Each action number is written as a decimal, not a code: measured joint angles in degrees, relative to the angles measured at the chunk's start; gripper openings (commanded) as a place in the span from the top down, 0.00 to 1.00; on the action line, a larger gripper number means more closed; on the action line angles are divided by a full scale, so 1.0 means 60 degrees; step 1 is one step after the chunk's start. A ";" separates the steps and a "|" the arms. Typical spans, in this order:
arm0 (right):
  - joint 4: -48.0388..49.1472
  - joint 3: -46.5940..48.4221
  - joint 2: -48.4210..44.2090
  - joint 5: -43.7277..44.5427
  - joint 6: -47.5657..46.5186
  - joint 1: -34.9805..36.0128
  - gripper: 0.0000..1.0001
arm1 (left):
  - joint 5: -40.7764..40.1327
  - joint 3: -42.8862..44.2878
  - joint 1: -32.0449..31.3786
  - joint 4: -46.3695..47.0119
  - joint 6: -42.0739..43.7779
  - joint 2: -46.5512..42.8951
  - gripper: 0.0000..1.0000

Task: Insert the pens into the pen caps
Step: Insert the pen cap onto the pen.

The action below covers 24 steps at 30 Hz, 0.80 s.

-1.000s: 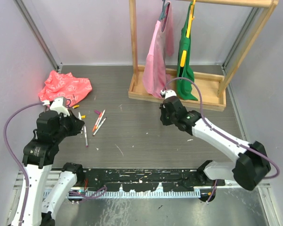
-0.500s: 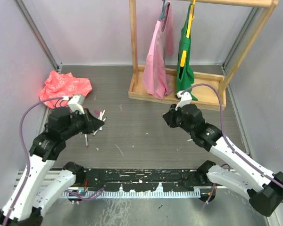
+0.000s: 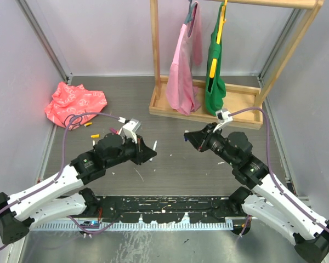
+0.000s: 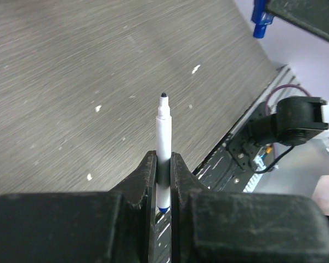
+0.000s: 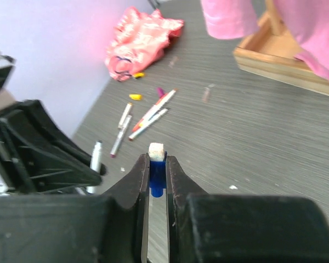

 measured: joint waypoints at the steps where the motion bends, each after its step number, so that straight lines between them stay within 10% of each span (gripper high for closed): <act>1: 0.0419 -0.0175 -0.0127 -0.0142 0.0251 0.0000 1.00 | 0.0124 -0.0127 -0.0047 0.0390 -0.0011 0.0040 1.00; 24: 0.7198 -0.0903 0.1395 -0.1147 0.1982 0.1035 1.00 | 0.1792 -0.0240 -0.0157 0.2845 0.0076 -0.0361 1.00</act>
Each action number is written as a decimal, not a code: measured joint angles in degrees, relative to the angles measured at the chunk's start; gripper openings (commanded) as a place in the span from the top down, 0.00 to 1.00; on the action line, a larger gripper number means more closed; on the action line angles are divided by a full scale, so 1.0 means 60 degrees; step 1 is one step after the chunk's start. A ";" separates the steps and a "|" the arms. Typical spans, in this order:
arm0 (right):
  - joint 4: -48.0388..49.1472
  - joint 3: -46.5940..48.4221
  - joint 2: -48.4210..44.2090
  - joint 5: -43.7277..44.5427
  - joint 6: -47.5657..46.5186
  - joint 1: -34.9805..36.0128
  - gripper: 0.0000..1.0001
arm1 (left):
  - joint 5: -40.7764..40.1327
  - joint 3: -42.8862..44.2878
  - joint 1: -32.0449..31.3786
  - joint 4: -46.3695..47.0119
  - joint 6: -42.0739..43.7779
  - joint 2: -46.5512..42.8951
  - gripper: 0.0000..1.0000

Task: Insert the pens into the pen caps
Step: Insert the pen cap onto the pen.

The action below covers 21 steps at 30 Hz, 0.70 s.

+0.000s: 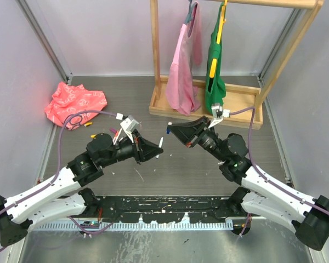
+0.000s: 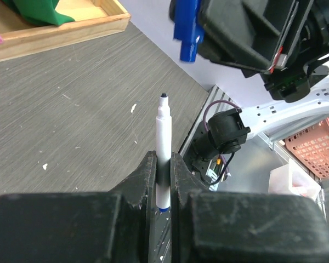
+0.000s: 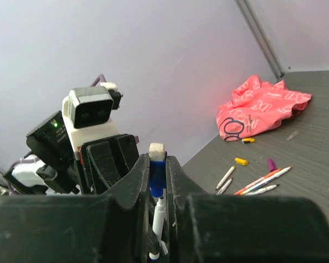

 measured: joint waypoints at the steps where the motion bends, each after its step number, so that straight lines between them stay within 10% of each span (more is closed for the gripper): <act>1: 0.0066 0.0000 0.0102 -0.0055 0.0000 0.0051 1.00 | 0.0026 0.0022 -0.0007 0.0000 0.0004 -0.0007 1.00; 21: 0.0685 0.0073 0.0495 -0.0335 0.0033 0.0528 1.00 | 0.0353 0.0251 -0.0007 0.0091 0.0036 0.0015 1.00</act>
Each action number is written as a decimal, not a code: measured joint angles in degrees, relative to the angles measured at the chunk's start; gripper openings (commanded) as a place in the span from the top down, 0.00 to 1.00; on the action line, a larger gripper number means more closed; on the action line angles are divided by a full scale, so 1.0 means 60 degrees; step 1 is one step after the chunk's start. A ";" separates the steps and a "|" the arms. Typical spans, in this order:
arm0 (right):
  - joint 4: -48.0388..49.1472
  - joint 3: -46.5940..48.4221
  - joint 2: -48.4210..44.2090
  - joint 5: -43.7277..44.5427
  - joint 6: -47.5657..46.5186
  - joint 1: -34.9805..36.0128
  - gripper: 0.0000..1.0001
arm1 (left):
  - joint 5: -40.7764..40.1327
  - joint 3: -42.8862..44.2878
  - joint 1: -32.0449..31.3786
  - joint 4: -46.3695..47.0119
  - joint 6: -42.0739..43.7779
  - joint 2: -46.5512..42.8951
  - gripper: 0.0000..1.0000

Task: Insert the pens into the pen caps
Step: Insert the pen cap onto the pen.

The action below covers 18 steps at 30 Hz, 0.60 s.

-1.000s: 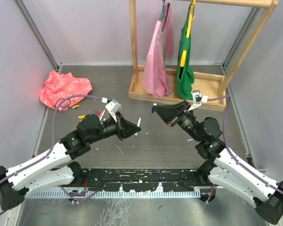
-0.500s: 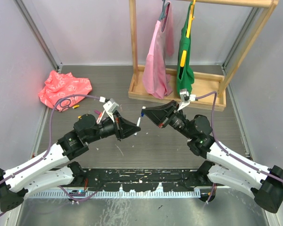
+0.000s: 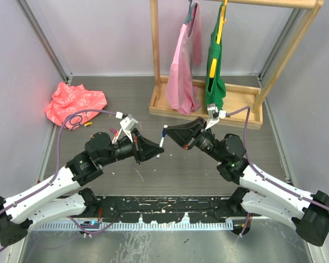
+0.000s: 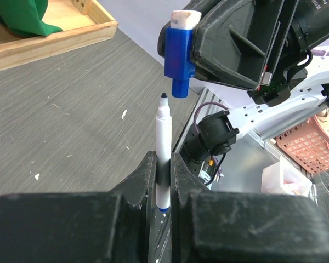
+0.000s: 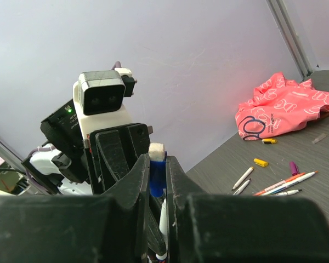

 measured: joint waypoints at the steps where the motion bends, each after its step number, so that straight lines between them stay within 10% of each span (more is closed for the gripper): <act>1: 0.0000 0.0000 0.0000 0.0000 -0.0004 0.0004 1.00 | 0.0018 0.0004 0.0000 0.0022 0.0000 0.0000 1.00; 18: -0.0146 0.0000 0.0000 0.0007 -0.0004 0.0127 1.00 | 0.0066 0.0004 0.0000 0.0040 -0.0004 -0.0084 1.00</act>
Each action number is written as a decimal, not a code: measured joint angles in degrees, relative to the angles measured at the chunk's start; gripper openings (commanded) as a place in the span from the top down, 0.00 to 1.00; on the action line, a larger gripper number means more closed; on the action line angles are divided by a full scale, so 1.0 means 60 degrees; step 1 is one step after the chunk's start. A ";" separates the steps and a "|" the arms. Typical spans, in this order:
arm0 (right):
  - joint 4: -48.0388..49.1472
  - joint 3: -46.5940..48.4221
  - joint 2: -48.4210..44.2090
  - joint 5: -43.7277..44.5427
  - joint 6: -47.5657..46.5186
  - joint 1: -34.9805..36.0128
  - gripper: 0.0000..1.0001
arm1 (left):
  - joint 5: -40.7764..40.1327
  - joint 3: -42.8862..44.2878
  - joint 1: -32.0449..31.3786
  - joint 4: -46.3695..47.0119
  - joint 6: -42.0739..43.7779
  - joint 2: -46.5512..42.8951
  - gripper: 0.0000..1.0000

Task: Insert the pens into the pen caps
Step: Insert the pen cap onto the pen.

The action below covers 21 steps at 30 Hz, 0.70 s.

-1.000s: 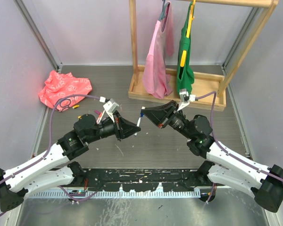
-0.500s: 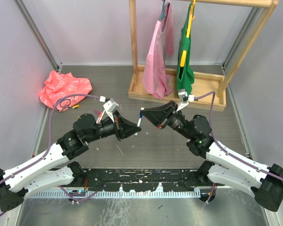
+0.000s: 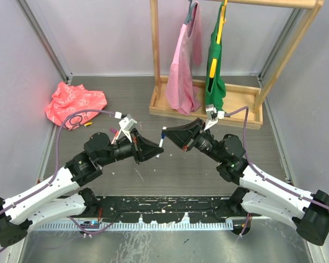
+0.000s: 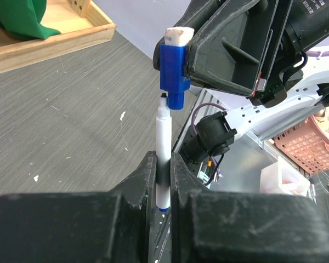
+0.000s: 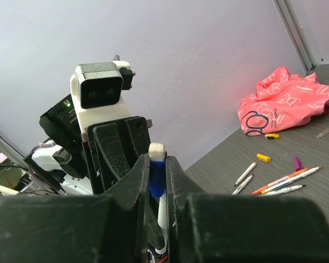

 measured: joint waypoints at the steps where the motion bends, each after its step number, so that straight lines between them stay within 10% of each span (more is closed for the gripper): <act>1: 0.0000 0.0000 0.0000 0.0000 -0.0004 0.0007 1.00 | 0.0004 0.0000 0.0000 0.0000 0.0000 -0.0011 1.00; 21: -0.0102 0.0135 -0.0026 0.0823 0.0000 0.0058 1.00 | 0.0189 0.0000 0.0000 0.0004 0.0000 -0.0073 1.00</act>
